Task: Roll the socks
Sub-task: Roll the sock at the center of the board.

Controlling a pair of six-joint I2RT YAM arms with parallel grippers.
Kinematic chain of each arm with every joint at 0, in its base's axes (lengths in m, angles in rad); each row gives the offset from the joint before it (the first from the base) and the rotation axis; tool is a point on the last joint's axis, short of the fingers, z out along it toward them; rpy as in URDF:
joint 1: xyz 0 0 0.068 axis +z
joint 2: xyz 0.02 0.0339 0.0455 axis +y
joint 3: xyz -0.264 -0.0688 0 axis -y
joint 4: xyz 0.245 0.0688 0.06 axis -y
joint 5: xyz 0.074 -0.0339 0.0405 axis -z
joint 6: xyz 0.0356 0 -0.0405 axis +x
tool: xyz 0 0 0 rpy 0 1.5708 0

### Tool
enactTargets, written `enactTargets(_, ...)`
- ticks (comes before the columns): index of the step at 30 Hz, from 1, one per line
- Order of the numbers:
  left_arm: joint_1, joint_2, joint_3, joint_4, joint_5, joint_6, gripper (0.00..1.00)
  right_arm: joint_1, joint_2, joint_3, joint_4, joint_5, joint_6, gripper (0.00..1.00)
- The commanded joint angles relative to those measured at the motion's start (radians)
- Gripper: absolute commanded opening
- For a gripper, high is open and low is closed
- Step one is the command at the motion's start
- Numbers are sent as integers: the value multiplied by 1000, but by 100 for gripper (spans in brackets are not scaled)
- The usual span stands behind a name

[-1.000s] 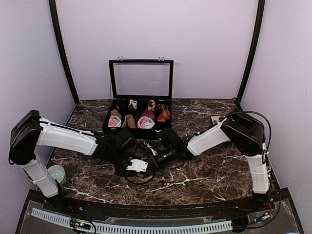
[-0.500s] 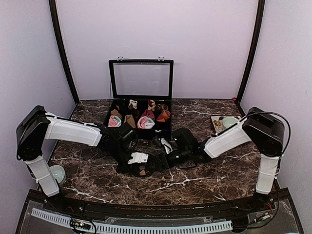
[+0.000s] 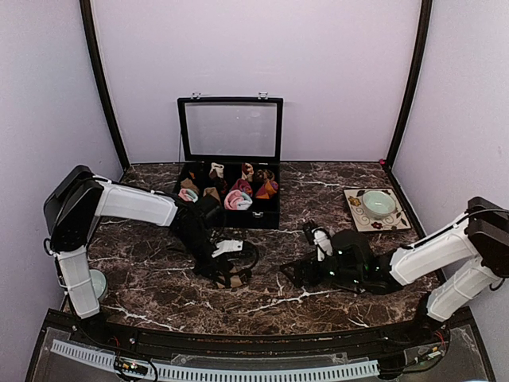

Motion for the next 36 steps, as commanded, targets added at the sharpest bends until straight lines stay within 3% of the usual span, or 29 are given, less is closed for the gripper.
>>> enactTargets(1,6,82,10,-105,5,0,0,-37,-54,-100,381,22,-28,99)
enactTargets(2,8,92,22,-123,25,1,0,-17,-35,-99,420,-27,-121,99)
enactTargets(6,19,127,59,-160,80,-4,0,130,74,54,153,-11,-514,94)
enactTargets(14,48,170,89,-234,184,31,0,194,170,100,238,-125,-816,76)
enactTargets(19,48,182,90,-253,162,65,0,193,279,231,136,-223,-917,64)
enactTargets(32,48,195,109,-311,181,136,5,168,481,400,57,-251,-996,52)
enactTargets(35,47,187,117,-317,190,145,14,153,509,415,35,-245,-987,38)
enactTargets(36,47,182,115,-312,186,140,19,148,515,419,24,-252,-981,29)
